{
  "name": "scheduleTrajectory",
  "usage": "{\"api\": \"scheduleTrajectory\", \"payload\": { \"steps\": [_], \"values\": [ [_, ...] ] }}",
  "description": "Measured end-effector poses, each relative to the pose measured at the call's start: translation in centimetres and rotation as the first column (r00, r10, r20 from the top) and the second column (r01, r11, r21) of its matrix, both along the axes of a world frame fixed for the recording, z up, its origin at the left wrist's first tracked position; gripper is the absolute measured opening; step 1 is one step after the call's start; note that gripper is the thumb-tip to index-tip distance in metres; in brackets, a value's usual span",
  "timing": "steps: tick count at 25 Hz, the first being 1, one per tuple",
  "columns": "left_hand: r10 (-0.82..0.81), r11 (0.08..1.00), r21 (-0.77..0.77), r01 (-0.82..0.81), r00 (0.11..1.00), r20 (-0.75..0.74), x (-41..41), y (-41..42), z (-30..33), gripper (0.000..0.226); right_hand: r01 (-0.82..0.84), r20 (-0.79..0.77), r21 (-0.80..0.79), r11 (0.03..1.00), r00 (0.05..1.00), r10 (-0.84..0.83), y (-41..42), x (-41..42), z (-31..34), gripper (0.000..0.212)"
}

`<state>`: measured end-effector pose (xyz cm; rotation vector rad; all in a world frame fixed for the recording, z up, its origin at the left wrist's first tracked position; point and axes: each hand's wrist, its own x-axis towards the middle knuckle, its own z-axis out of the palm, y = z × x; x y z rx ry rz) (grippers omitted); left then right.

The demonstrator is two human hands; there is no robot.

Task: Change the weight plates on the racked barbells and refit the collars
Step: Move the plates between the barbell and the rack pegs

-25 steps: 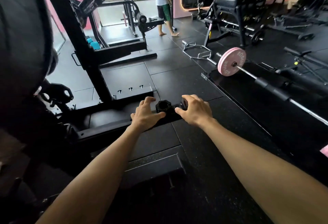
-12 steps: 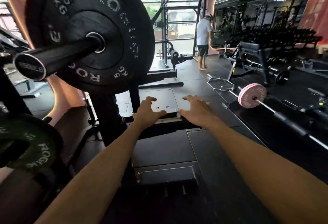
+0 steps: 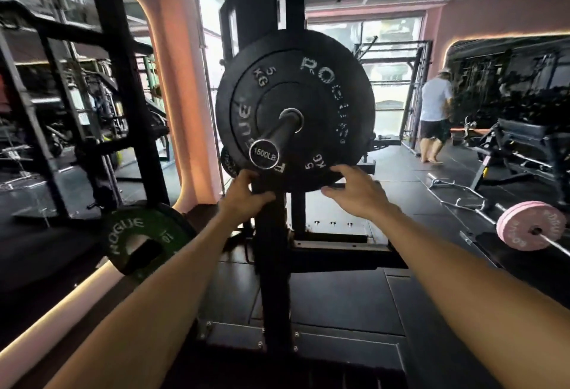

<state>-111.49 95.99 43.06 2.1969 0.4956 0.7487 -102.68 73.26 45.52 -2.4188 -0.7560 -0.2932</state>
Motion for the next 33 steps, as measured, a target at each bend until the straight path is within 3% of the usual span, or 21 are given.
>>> {"api": "scheduleTrajectory", "payload": {
  "steps": [9, 11, 14, 19, 24, 27, 30, 33],
  "values": [
    [-0.128, 0.98, 0.179, 0.087, 0.964, 0.231, -1.3, 7.2, 14.1, 0.059, 0.103, 0.195, 0.151, 0.983, 0.972, -0.132, 5.1, -0.5, 10.9, 0.061],
    [-0.154, 0.973, 0.205, 0.105, 0.959, 0.239, -0.5, 8.5, 16.4, 0.056, 0.132, 0.223, 0.144, 0.981, 0.961, -0.162, 5.5, 0.2, 12.7, 0.064],
    [-0.174, 0.956, 0.273, 0.109, 0.959, 0.226, 1.8, 10.5, 18.7, 0.068, 0.174, 0.243, 0.133, 0.976, 0.949, -0.202, 5.6, 2.2, 14.7, 0.069],
    [-0.147, 0.949, 0.301, 0.097, 0.978, 0.15, 6.4, 12.9, 19.8, 0.086, 0.236, 0.219, 0.133, 0.963, 0.94, -0.261, 5.7, 8.0, 16.6, 0.092],
    [-0.088, 0.955, 0.292, 0.054, 0.991, 0.105, 13.3, 15.3, 19.5, 0.133, 0.258, 0.154, 0.157, 0.953, 0.947, -0.281, 6.6, 15.2, 17.1, 0.113],
    [0.028, 0.944, 0.325, -0.062, 0.994, 0.107, 16.2, 15.9, 19.8, 0.134, 0.188, 0.113, 0.223, 0.956, 0.97, -0.217, 7.2, 19.3, 16.9, 0.12],
    [-0.005, 0.961, 0.272, -0.04, 0.987, 0.162, 18.0, 17.1, 19.9, 0.123, 0.129, 0.067, 0.356, 0.926, 0.984, -0.163, 7.7, 22.3, 17.2, 0.102],
    [-0.028, 0.978, 0.208, -0.016, 0.978, 0.208, 18.8, 17.6, 19.7, 0.112, 0.135, 0.036, 0.379, 0.915, 0.986, -0.161, 7.6, 23.3, 17.5, 0.101]
  ]
}}
